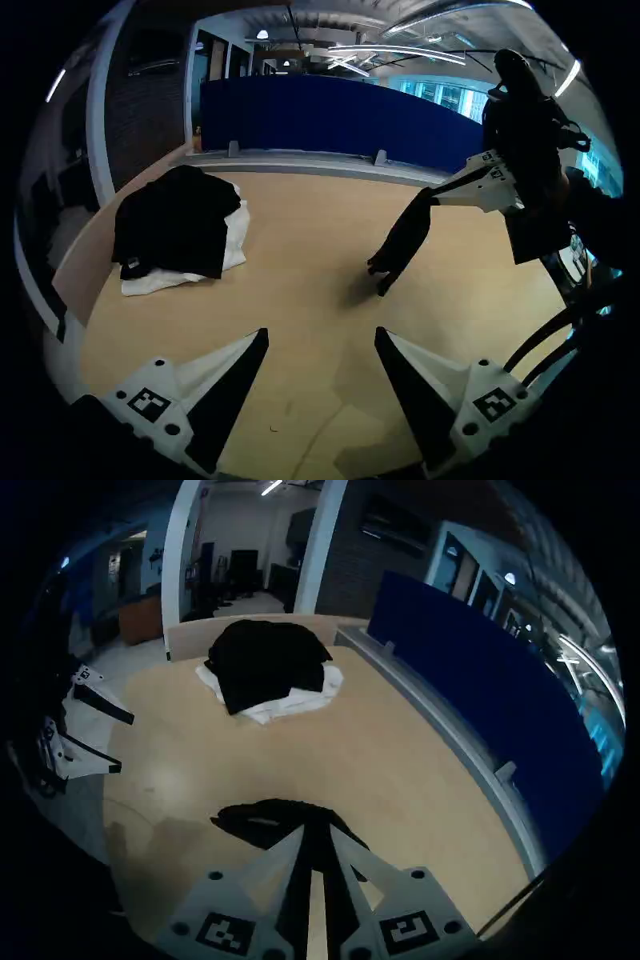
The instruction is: Fold towel
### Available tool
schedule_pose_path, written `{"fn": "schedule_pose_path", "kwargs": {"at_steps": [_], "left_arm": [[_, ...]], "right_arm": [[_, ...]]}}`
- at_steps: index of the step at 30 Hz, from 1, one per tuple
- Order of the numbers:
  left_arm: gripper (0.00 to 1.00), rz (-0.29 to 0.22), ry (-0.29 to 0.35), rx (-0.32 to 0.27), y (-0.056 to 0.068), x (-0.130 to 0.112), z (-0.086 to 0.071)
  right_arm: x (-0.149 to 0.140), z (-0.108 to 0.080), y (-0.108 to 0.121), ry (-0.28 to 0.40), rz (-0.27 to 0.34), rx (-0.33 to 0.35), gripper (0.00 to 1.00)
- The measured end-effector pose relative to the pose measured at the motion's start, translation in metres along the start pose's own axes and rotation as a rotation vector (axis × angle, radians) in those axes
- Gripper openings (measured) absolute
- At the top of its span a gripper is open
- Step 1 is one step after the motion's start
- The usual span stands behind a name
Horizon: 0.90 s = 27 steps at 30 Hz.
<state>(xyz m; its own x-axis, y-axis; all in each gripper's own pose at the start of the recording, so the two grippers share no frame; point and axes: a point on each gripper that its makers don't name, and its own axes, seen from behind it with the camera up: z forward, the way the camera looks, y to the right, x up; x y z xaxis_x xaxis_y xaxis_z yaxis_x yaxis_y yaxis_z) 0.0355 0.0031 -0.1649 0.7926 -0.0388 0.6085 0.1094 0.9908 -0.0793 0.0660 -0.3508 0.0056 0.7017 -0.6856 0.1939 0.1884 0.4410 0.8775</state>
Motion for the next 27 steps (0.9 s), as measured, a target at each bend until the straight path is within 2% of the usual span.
{"fn": "schedule_pose_path", "kwargs": {"at_steps": [12,21,27], "left_arm": [[0.99,-0.003,0.011,-0.002,-0.002,0.004,-0.003],[0.99,0.001,0.016,-0.011,0.002,0.006,-0.002],[0.99,0.008,0.022,-0.025,0.006,0.011,-0.001]], "right_arm": [[0.007,-0.008,0.008,0.006,-0.012,-0.016,0.07],[0.014,-0.016,0.011,0.029,0.01,-0.019,0.07],[0.013,-0.029,0.021,0.035,0.045,-0.033,0.07]]}}
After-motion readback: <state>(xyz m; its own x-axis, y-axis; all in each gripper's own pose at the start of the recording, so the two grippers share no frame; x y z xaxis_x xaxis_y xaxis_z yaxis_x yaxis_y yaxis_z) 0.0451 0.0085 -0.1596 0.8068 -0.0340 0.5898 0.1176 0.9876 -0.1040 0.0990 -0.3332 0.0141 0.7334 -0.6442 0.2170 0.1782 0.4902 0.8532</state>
